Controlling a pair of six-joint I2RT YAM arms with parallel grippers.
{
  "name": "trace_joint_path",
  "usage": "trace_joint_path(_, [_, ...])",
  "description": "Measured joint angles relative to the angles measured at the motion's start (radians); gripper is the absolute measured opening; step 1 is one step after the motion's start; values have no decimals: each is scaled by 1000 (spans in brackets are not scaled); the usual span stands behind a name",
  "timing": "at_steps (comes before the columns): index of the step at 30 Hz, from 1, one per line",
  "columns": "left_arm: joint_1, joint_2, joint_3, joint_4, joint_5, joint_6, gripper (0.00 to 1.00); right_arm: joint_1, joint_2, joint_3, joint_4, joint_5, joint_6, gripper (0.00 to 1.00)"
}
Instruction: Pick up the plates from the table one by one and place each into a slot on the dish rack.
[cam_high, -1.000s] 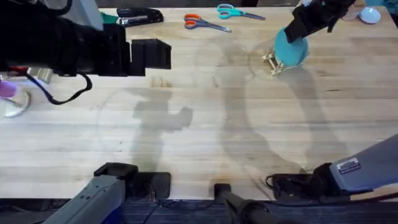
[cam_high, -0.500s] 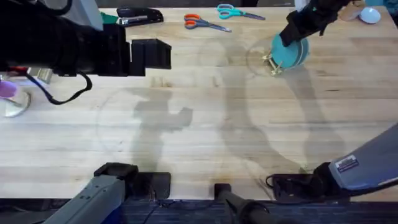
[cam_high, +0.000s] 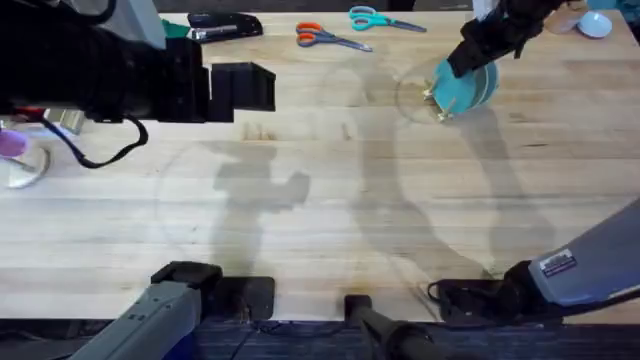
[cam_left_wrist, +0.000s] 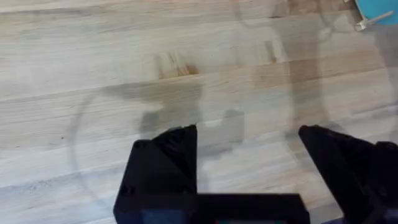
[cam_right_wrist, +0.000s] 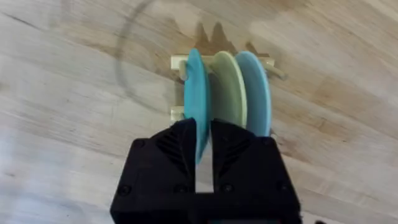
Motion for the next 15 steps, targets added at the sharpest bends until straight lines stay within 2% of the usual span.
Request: trace_joint_path(15, [0,0,0,0,0,0,994,0,-35,0,-11,0,0,177])
